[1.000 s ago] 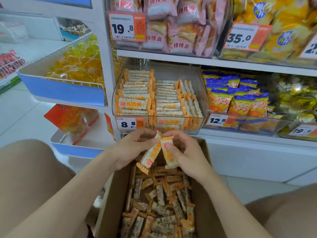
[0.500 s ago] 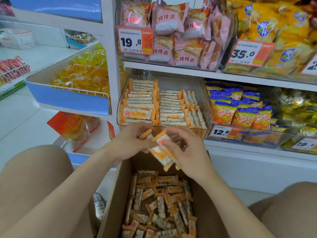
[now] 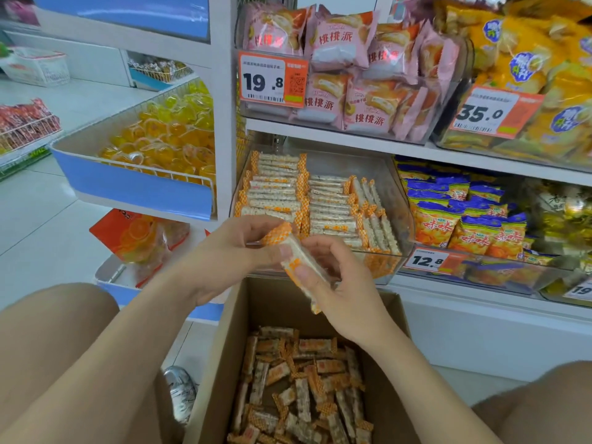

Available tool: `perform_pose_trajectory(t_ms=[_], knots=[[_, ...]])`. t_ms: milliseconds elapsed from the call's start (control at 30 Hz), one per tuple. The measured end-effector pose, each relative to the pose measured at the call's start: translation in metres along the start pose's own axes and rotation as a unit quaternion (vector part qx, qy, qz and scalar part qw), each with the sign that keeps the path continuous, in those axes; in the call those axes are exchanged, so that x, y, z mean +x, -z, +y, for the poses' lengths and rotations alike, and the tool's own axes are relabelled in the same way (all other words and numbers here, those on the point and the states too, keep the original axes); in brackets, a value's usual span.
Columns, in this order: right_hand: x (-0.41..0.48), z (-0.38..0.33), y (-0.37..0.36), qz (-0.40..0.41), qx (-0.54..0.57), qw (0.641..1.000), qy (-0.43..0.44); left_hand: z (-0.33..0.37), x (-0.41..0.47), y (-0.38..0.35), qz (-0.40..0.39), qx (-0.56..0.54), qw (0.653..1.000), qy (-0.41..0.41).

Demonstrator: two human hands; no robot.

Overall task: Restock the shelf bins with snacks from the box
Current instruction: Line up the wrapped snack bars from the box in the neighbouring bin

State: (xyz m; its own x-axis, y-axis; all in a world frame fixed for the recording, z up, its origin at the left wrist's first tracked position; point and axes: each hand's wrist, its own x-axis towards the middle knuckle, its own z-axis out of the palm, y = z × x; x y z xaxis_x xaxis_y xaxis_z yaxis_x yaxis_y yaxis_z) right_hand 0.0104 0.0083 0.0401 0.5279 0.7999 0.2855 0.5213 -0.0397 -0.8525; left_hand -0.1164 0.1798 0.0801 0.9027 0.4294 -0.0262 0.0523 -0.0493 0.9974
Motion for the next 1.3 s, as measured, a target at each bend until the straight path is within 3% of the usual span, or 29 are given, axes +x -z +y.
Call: perform_pose_trajectory(t_ms=[67, 167, 300, 367, 433, 533, 633, 733, 933, 1000, 1167, 1300], knots=[[0.007, -0.006, 0.002, -0.044, 0.012, 0.999, -0.007, 0.002, 0.001, 0.006, 0.026, -0.004, 1.0, -0.017], [0.03, -0.014, 0.004, -0.024, -0.037, 0.999, 0.012, 0.006, 0.003, 0.016, 0.11, 0.068, 0.991, -0.04], [0.074, -0.015, 0.009, -0.006, -0.23, 0.973, 0.029, -0.002, 0.01, 0.037, 0.272, 0.225, 0.935, -0.019], [0.09, -0.009, 0.0, -0.063, -0.292, 0.953, 0.043, -0.008, 0.012, 0.043, 0.251, 0.239, 0.938, 0.019], [0.097, -0.003, -0.014, -0.112, -0.283, 0.952, 0.041, -0.011, 0.013, 0.04, 0.197, 0.251, 0.947, 0.026], [0.094, 0.007, -0.031, -0.083, -0.322, 0.941, 0.065, -0.017, 0.016, 0.034, 0.157, 0.323, 0.933, 0.007], [0.084, 0.015, -0.039, -0.045, -0.392, 0.915, 0.082, -0.024, 0.018, 0.032, 0.16, 0.362, 0.918, 0.0], [0.084, 0.018, -0.047, -0.029, -0.397, 0.913, 0.09, -0.029, 0.019, 0.028, 0.175, 0.387, 0.905, -0.031], [0.098, 0.016, -0.047, -0.096, -0.435, 0.89, 0.1, -0.043, 0.022, 0.024, 0.2, 0.477, 0.854, -0.056], [0.096, 0.018, -0.041, -0.081, -0.446, 0.885, 0.107, -0.043, 0.021, 0.021, 0.21, 0.496, 0.841, -0.055], [0.082, 0.02, -0.042, 0.031, -0.364, 0.921, 0.135, -0.04, 0.022, 0.019, 0.244, 0.501, 0.829, -0.044], [0.083, 0.022, -0.037, 0.047, -0.359, 0.923, 0.13, -0.039, 0.022, 0.018, 0.282, 0.505, 0.814, -0.04]])
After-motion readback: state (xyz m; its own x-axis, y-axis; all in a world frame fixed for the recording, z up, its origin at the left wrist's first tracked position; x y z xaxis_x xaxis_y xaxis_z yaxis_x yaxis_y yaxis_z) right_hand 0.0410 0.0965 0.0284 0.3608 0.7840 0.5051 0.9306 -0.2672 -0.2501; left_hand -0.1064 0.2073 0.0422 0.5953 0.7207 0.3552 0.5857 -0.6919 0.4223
